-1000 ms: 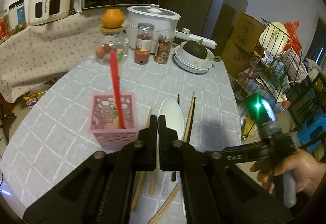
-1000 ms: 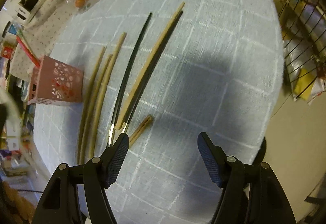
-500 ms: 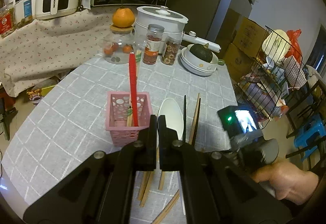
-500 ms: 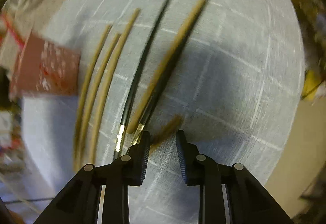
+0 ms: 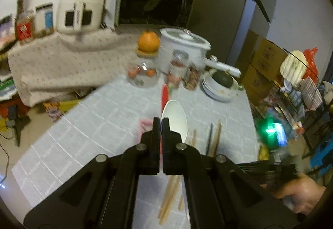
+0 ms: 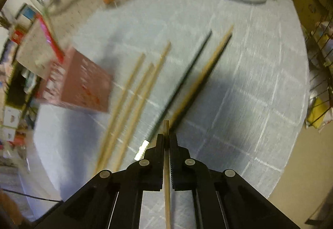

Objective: Organize utensils
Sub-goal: 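Lift the white spoon into the pink basket with the left tool while the right tool grasps a wooden chopstick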

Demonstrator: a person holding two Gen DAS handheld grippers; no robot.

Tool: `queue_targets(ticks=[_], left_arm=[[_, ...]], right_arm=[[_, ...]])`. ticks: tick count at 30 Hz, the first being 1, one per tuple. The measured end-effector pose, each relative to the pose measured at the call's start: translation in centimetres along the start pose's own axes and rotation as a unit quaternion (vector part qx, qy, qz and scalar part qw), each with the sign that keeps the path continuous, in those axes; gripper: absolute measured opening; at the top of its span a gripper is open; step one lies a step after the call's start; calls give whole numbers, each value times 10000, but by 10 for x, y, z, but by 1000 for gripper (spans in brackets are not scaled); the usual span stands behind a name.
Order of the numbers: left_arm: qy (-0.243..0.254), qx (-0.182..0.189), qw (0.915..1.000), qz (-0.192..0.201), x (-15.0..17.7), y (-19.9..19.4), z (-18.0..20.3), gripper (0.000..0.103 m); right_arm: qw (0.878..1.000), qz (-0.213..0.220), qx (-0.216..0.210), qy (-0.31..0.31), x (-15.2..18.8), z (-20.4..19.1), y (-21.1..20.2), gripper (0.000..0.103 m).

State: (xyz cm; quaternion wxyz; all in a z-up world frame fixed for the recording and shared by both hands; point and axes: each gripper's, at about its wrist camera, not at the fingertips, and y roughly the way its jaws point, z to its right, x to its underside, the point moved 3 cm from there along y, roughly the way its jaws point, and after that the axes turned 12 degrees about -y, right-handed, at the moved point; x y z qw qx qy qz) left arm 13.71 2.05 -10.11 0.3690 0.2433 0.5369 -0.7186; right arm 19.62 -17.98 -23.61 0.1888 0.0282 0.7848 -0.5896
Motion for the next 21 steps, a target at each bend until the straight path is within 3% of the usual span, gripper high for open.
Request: queue_targets(ticks=[4, 7, 12, 18, 21], left_arm=[[96, -175, 9975, 677, -14, -6, 0, 2], [138, -332, 9916, 1239, -25, -8, 3, 2], [211, -703, 9799, 1856, -33, 1, 5, 2], [625, -1093, 9673, 2202, -22, 22, 11, 2], [662, -1153, 9672, 2166, -20, 32, 13, 2]], right_arm=[[9987, 499, -46, -100, -6, -6, -33, 5], [9965, 815, -112, -178, -8, -13, -56, 5], [9920, 1182, -167, -402, -9, -32, -74, 5], [9907, 1272, -256, -409, -4, -38, -82, 5], [9906, 1288, -244, -385, -5, -35, -80, 5]])
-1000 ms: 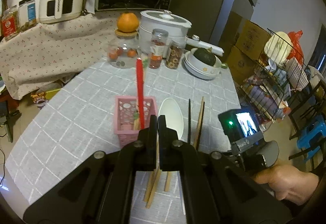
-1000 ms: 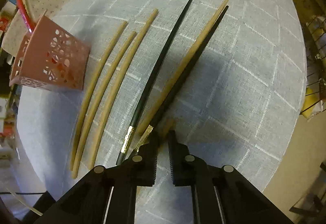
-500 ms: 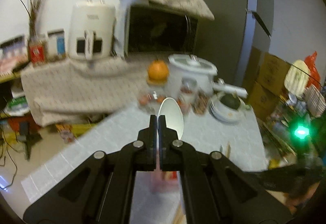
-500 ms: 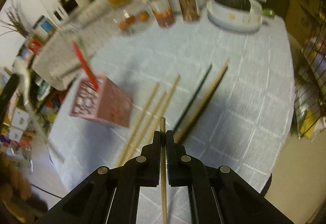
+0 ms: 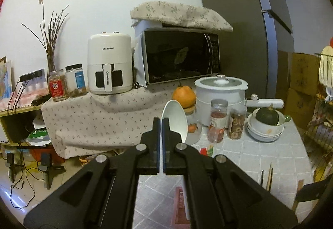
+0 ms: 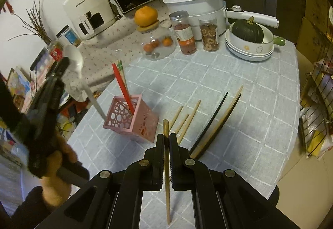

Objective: Organize utensils
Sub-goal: 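Lift the white spoon into the pink basket with the left tool while the right tool grasps a wooden chopstick, then carry the wooden chopstick into the pink basket and open the right tool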

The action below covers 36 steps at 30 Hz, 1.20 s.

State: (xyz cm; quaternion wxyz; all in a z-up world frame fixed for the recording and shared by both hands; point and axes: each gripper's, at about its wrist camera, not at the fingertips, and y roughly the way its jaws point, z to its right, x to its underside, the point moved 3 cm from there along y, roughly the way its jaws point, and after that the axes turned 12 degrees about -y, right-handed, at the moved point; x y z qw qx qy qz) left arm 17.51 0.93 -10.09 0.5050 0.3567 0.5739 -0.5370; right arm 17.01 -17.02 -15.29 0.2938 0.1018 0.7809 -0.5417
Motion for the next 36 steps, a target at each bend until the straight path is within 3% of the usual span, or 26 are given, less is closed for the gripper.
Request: queue_targets(ticks=[9, 11, 13, 14, 18, 22, 27, 36], left_arm=[[26, 54, 9984, -554, 19, 14, 2, 3], [-65, 157, 9971, -737, 17, 13, -1, 13], [-197, 287, 9953, -903, 15, 10, -4, 34], [-263, 367, 9940, -997, 15, 9, -5, 36], [-456, 513, 9879, -1389, 10, 2, -11, 37], [-630, 573, 9792, -1840, 3, -11, -21, 55], [-536, 466, 9692, -2359, 5, -19, -34, 62], [-876, 219, 9472, -3076, 17, -15, -67, 63]], right_arm=[[9999, 109, 32, 6, 0, 2, -8, 5], [9999, 166, 37, -16, 0, 0, -12, 5], [9997, 239, 31, -31, -2, -2, -16, 5], [9996, 276, 28, -42, -3, -3, -19, 5], [9986, 513, -22, -83, -9, -11, -34, 5], [9966, 809, -54, -173, -20, -21, -53, 5], [9928, 1153, -214, -253, -39, -35, -77, 5], [9838, 1708, -428, -328, -73, -58, -112, 4]])
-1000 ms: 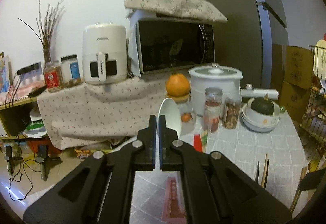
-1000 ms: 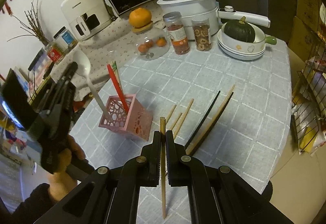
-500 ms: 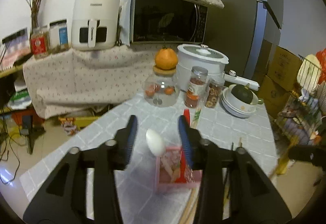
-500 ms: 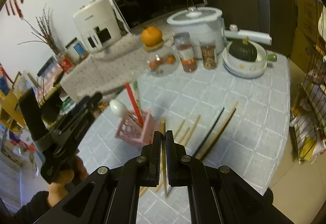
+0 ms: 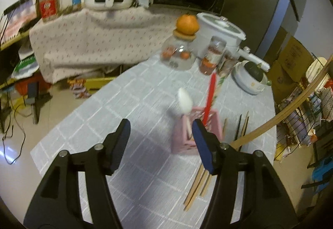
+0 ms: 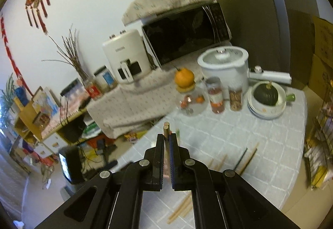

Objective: Organize utensils
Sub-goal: 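Carry the wooden chopstick into the pink basket and open the right tool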

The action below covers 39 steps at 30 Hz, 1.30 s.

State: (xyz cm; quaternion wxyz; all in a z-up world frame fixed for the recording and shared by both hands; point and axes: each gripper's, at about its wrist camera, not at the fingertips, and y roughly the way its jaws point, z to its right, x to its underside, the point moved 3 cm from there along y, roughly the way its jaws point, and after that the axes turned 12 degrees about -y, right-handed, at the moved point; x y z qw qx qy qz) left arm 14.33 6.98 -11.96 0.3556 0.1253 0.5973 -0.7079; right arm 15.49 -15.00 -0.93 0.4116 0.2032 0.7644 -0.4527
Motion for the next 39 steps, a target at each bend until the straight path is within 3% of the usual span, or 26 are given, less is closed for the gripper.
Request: queue_targets(ticks=[5, 11, 20, 31, 36, 39], left_arm=[[-91, -74, 9996, -275, 4, 7, -12, 63], [-42, -106, 9994, -337, 4, 5, -16, 63], [-29, -123, 9989, -458, 6, 9, -23, 63], [-22, -51, 9984, -570, 7, 10, -25, 64], [42, -27, 9974, -721, 12, 13, -21, 71], [61, -6, 9963, -852, 15, 16, -19, 72]], right_arm=[[9998, 193, 9, 52, -9, -1, 5, 4], [9998, 154, 90, 61, -13, -3, 29, 4], [9987, -451, 181, -120, 2, -7, 91, 5], [9942, -940, -8, 523, 24, 18, 128, 6], [9931, -791, -121, 858, 22, 33, 117, 42], [9943, -645, -119, 843, 16, 37, 103, 49]])
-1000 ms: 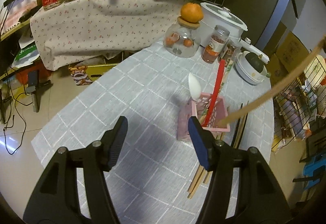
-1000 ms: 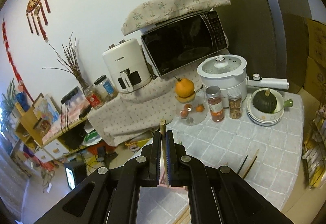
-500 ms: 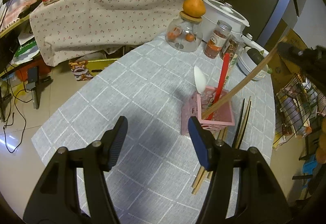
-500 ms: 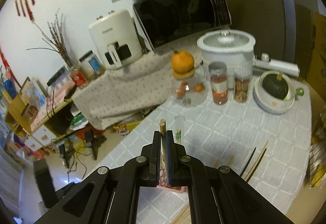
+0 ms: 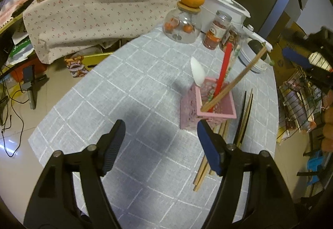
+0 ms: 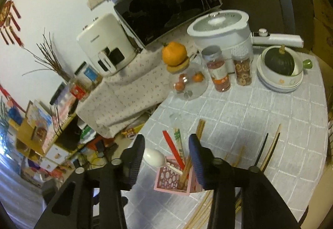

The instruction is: Organize utensils

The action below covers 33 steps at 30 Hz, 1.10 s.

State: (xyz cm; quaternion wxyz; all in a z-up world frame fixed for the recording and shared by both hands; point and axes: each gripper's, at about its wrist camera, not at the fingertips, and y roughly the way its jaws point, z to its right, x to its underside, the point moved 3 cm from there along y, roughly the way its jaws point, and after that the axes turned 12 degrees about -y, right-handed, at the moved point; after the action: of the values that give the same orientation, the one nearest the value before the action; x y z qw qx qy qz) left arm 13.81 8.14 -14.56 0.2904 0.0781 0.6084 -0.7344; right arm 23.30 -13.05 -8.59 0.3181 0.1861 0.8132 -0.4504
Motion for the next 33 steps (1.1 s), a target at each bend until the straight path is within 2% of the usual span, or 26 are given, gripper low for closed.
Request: queue_targets(ticks=[6, 9, 15, 19, 27, 30, 33], left_arm=[[-57, 104, 9994, -327, 8, 8, 6, 76], [-70, 137, 9989, -442, 13, 13, 9, 79], [-4, -51, 9982, -598, 20, 26, 11, 80], [-4, -39, 9968, -795, 25, 34, 16, 80], [337, -132, 9947, -967, 36, 44, 34, 80], [488, -136, 9940, -967, 37, 45, 39, 80], [555, -97, 9931, -1025, 39, 46, 43, 80]], right_arm=[[9999, 82, 116, 36, 4, 15, -24, 67], [9991, -238, 354, -4, 17, 29, -24, 72], [9882, -1235, 909, -54, 59, 66, -5, 74], [9769, -1719, 1268, -105, 82, 93, 6, 74], [9607, -2177, 1720, 106, 101, 142, 21, 74], [9583, -2277, 1713, 201, 101, 156, 39, 74], [9613, -2262, 1519, 421, 100, 166, 58, 72]])
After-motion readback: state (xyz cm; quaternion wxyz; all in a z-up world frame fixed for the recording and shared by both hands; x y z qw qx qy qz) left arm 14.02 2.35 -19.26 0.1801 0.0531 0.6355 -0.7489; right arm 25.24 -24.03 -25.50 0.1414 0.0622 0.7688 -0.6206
